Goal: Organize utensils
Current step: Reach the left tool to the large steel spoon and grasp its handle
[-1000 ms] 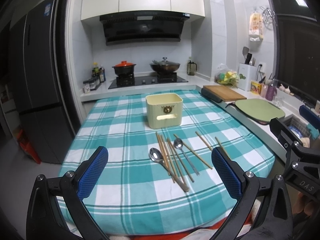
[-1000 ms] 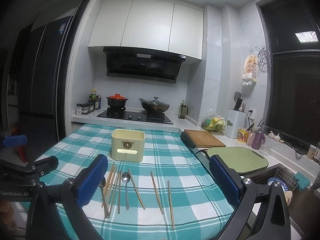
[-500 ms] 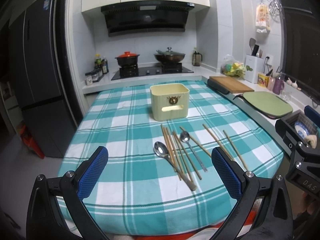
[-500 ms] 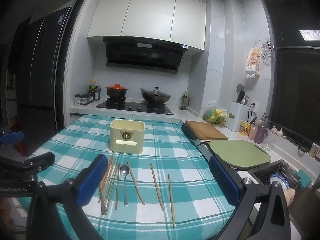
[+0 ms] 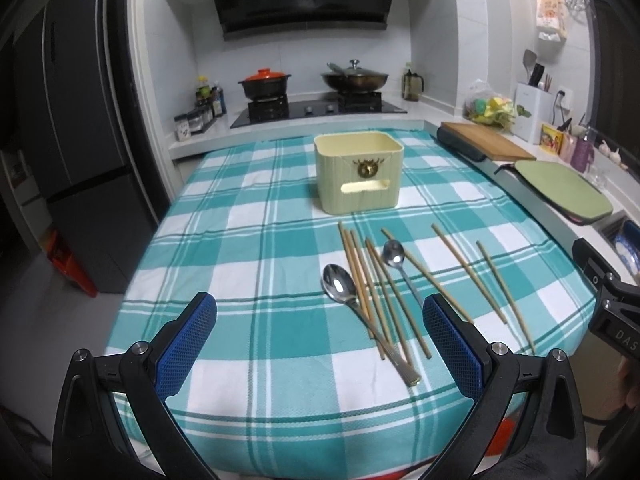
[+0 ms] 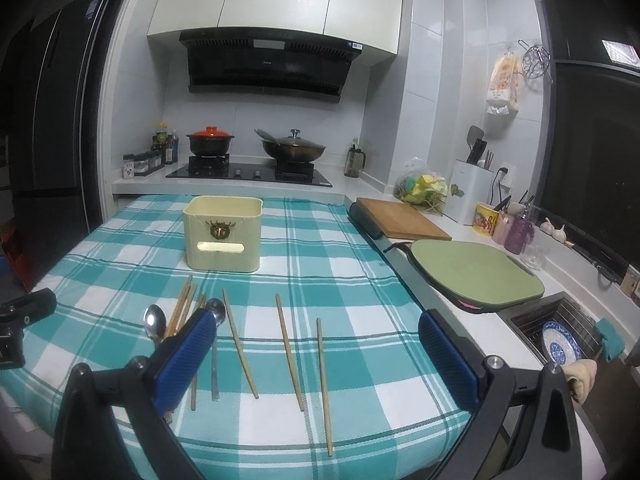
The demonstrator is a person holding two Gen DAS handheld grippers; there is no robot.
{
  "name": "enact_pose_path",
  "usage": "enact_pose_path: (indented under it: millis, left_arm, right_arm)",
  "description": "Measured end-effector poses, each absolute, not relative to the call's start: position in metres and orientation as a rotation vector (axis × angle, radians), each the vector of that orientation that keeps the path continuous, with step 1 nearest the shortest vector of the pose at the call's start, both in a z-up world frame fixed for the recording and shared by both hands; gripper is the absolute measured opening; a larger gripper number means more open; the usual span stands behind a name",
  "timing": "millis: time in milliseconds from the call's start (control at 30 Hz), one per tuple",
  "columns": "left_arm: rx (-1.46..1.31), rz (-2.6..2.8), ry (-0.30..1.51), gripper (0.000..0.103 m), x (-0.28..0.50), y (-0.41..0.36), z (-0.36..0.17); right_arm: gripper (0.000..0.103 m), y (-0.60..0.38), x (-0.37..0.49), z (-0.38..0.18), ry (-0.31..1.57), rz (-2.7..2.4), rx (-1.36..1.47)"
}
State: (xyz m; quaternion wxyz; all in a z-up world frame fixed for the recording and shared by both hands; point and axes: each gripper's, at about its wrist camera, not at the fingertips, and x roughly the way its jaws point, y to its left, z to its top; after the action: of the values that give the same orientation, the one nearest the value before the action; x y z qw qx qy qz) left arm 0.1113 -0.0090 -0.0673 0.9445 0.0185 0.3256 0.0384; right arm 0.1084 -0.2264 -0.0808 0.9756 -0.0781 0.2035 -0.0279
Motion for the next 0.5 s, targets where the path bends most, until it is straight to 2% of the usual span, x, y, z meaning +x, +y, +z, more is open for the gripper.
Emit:
enact_pose_path:
  millis: [500]
  left_arm:
    - [0.077,0.1,0.828,0.103,0.164,-0.013,-0.118]
  right_arm:
    - [0.103,-0.23,0.16,-0.124,0.567,-0.044,-0.155]
